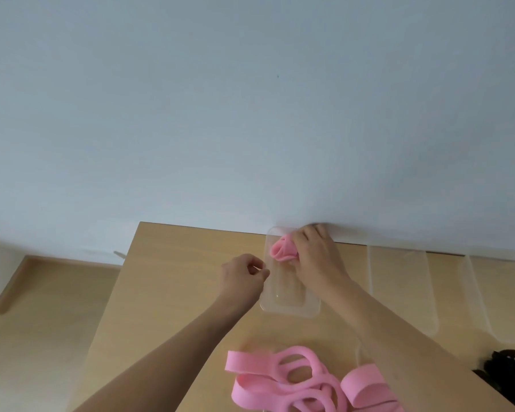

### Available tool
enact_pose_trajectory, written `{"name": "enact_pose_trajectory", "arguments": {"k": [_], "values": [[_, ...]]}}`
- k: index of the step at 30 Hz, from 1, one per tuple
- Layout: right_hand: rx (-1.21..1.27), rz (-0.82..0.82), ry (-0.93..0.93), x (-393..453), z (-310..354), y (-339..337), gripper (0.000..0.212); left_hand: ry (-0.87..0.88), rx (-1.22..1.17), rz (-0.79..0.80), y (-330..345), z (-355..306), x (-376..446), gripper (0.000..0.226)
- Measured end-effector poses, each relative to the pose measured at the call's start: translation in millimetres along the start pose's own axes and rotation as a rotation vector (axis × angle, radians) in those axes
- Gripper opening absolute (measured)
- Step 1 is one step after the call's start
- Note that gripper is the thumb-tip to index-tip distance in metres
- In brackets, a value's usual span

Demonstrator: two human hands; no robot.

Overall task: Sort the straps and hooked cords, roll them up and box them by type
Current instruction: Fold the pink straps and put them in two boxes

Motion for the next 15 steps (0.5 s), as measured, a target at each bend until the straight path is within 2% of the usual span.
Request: {"name": "enact_pose_trajectory", "arguments": {"k": [3, 6, 11, 15], "values": [[-0.176, 0.045, 0.004, 0.4, 4.1, -0.2, 0.053, 0.000, -0.028, 0.001, 0.1, 1.5, 0.8, 0.007], [-0.237, 0.064, 0.015, -1.2, 3.1, -0.8, 0.063, 0.006, -0.029, 0.009, -1.8, -1.1, -2.6, 0.007], [-0.195, 0.062, 0.047, -11.6, 4.9, -7.8, 0.065, 0.016, -0.014, 0.033, -3.3, -3.1, -6.2, 0.003], [-0.048, -0.014, 0.097, -32.6, 14.5, -25.9, 0.062, 0.069, 0.064, 0.015, -6.6, -1.1, -15.1, 0.019]]}}
Point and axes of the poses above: each hand's wrist, its own x-axis towards the middle knuckle, its own y-axis out of the palm, z = x × y, the point moved 4 cm from there along x, towards the middle knuckle, and after that the axes turned 2 degrees about -x, right-handed, at the moved point
